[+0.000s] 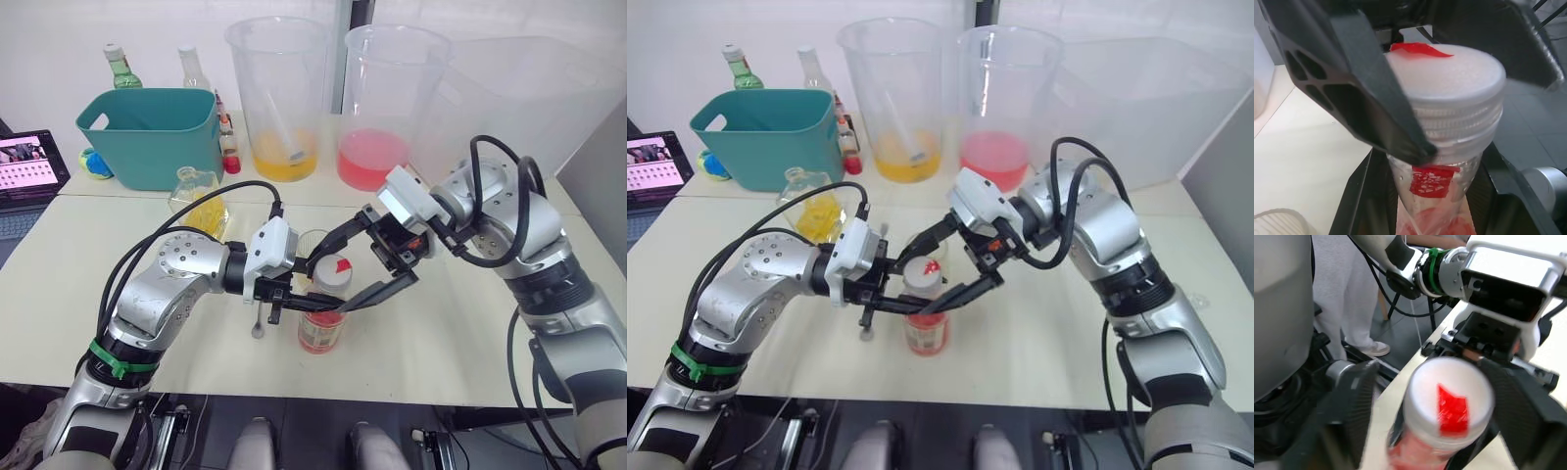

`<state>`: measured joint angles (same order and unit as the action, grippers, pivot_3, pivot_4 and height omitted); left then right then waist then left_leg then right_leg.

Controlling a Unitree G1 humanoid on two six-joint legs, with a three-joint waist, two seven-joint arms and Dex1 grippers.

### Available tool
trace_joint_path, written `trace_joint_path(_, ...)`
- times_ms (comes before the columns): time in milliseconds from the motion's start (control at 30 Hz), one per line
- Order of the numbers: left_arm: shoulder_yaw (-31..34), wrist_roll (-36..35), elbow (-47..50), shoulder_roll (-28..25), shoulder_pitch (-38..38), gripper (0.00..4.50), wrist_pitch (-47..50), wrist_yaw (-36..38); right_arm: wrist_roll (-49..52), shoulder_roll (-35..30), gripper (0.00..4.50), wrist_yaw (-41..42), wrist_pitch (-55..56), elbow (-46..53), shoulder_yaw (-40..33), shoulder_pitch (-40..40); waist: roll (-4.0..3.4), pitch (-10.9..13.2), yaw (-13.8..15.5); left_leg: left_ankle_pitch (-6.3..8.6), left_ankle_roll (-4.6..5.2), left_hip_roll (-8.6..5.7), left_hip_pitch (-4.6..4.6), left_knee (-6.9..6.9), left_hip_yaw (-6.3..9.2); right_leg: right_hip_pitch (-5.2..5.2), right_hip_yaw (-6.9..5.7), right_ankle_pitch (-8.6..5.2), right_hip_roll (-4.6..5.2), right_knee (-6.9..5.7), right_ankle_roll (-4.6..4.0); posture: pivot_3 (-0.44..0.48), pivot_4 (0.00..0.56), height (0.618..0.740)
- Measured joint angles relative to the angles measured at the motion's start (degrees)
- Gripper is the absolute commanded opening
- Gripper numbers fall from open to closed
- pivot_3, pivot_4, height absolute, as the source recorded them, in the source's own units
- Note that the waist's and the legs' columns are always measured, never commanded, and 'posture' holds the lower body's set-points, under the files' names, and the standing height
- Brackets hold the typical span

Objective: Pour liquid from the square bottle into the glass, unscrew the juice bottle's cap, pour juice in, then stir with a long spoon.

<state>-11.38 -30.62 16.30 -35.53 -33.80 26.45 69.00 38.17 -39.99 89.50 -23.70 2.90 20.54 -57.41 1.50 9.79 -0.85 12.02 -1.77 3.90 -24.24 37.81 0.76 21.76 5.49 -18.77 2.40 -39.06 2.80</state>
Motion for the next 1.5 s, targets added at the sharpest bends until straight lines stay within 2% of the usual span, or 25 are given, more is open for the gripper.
trace_joint_path(100,-0.27,-0.02,-0.76,0.18,-0.51,1.40,-0.07,0.18,0.67,-1.15,4.47,-1.42,-2.75,3.59,-3.02,2.31,0.00,0.00,0.03,0.00,0.00,0.00,0.00,0.00,0.00,-0.01,0.00,0.00,0.00,0.00,0.00,0.000,0.150,0.726)
trace_joint_path(167,-0.90,-0.02,-1.74,0.64,-1.31,1.40,-0.43,0.70,1.39,-3.42,4.47,-5.34,-5.93,7.83,-6.48,6.09,0.00,0.00,0.37,0.00,0.00,-0.03,-0.04,0.02,0.04,-0.02,-0.04,0.00,0.01,0.01,0.00,0.000,0.150,0.726)
trace_joint_path(333,-1.31,0.03,-5.67,1.57,-3.52,1.40,-1.77,2.69,6.16,-5.97,4.47,-22.77,-17.97,21.57,-16.45,15.42,-0.01,-0.01,0.20,0.00,0.00,-0.03,-0.04,0.01,0.04,-0.02,-0.02,0.00,0.00,0.02,0.00,0.000,0.150,0.726)
trace_joint_path(400,-1.43,0.11,-6.66,1.91,-3.88,1.40,-2.39,3.22,7.60,-6.69,4.47,-27.25,-20.62,25.89,-18.57,17.67,-0.01,-0.01,0.11,0.00,0.00,-0.03,-0.04,0.01,0.04,-0.03,0.00,-0.01,0.00,0.04,0.01,0.000,0.150,0.726)
trace_joint_path(500,-1.95,0.26,-8.40,2.80,-4.85,1.40,-2.87,3.88,11.97,-4.64,4.47,-36.88,-25.44,31.99,-21.79,19.76,-0.01,-0.01,0.12,0.00,0.00,-0.04,-0.04,0.02,0.04,-0.05,0.00,-0.01,0.00,0.05,0.01,0.000,0.150,0.726)
trace_joint_path(700,-2.92,0.81,-11.13,3.65,-6.50,1.40,-4.54,6.07,17.17,-0.86,4.47,-55.24,-33.64,39.40,-22.58,24.01,0.00,-0.01,0.47,0.00,0.00,-0.08,-0.05,0.04,0.06,-0.13,-0.01,-0.01,0.04,0.12,0.03,0.000,0.150,0.726)
trace_joint_path(867,-3.13,0.95,-11.79,3.71,-6.95,1.40,-5.02,6.93,19.05,-0.03,4.47,-62.32,-35.94,39.48,-23.55,24.20,0.00,-0.01,0.37,0.00,0.00,-0.08,-0.05,0.03,0.06,-0.13,-0.01,-0.01,0.03,0.12,0.03,0.000,0.150,0.726)
trace_joint_path(933,-3.15,0.97,-11.79,3.72,-6.99,1.40,-4.99,6.93,19.75,0.43,3.94,-64.35,-36.29,39.46,-23.55,24.21,0.00,-0.01,0.37,0.00,0.00,-0.08,-0.06,0.03,0.06,-0.13,-0.01,-0.01,0.03,0.13,0.03,0.000,0.150,0.726)
trace_joint_path(1067,-3.08,0.99,-11.75,3.72,-7.01,1.40,-4.84,6.80,21.66,0.59,2.56,-65.49,-36.31,39.50,-23.46,24.26,0.00,-0.01,0.34,0.00,0.00,-0.08,-0.06,0.03,0.06,-0.13,-0.01,-0.01,0.03,0.13,0.03,0.000,0.150,0.726)
trace_joint_path(1167,-3.01,0.99,-11.56,3.72,-6.97,1.40,-4.50,6.58,22.48,0.58,1.70,-64.90,-36.22,39.63,-23.37,24.31,0.00,-0.01,0.33,0.00,0.00,-0.08,-0.06,0.03,0.07,-0.12,-0.01,-0.01,0.03,0.13,0.03,0.000,0.150,0.726)
trace_joint_path(1333,-2.85,1.02,-10.12,3.58,-6.43,1.40,-3.66,5.85,22.16,-0.69,1.70,-61.40,-35.19,38.34,-22.89,23.88,0.00,-0.01,0.27,0.00,0.00,-0.08,-0.07,0.03,0.07,-0.12,-0.01,-0.02,0.03,0.15,0.04,0.000,0.150,0.726)
trace_joint_path(1400,-2.42,1.02,-9.11,3.24,-5.86,1.40,-2.95,5.25,18.92,-2.59,1.70,-55.80,-33.02,35.97,-20.22,21.44,-0.01,0.00,0.12,0.00,0.00,-0.06,-0.06,0.02,0.05,-0.10,0.01,-0.02,0.02,0.17,0.04,0.000,0.150,0.726)
trace_joint_path(1500,-1.09,1.06,-6.49,2.25,-3.76,1.40,-2.08,3.74,8.73,-5.46,1.70,-39.87,-22.24,27.93,-12.09,15.85,-0.02,0.00,-0.09,0.00,0.01,-0.03,0.00,0.00,0.05,-0.11,-0.01,-0.03,-0.02,0.20,0.04,0.000,0.150,0.726)
